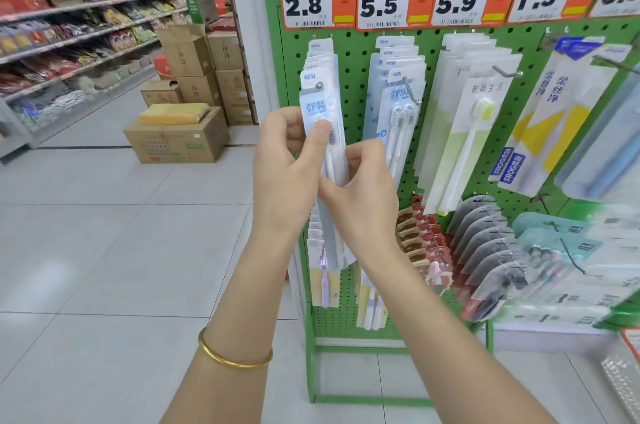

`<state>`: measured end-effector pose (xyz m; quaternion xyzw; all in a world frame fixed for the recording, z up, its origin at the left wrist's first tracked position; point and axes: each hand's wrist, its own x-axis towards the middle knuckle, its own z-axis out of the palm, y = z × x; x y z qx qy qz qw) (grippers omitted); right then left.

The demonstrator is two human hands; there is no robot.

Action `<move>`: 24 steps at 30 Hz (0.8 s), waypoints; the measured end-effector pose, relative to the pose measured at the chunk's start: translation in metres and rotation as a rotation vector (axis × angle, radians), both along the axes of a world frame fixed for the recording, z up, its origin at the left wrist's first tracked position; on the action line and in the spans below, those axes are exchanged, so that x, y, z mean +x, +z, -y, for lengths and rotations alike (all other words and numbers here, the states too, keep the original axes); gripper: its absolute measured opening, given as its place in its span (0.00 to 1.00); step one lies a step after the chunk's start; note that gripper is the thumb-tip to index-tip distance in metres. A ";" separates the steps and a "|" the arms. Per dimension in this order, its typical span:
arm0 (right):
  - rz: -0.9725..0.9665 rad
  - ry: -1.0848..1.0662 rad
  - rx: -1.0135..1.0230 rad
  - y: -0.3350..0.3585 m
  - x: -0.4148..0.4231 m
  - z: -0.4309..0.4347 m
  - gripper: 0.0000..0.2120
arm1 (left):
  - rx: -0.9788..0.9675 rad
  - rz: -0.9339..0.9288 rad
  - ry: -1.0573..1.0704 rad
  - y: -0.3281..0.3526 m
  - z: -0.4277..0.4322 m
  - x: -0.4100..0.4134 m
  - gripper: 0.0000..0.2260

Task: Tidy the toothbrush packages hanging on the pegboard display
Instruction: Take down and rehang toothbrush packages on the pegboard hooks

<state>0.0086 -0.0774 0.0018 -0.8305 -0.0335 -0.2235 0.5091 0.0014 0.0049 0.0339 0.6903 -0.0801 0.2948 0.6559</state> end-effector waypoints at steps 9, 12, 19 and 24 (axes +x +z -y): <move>0.060 0.076 0.030 -0.012 0.019 -0.001 0.20 | 0.074 -0.064 0.012 -0.001 -0.005 0.018 0.06; 0.157 0.123 0.105 -0.008 0.035 -0.001 0.23 | 0.089 -0.082 0.007 -0.002 -0.010 0.025 0.06; 0.226 0.221 0.346 0.039 0.083 -0.013 0.24 | 0.118 -0.125 -0.023 -0.002 -0.017 0.033 0.07; 0.027 0.241 0.593 0.054 0.123 -0.013 0.18 | 0.153 -0.147 -0.076 0.001 -0.024 0.036 0.07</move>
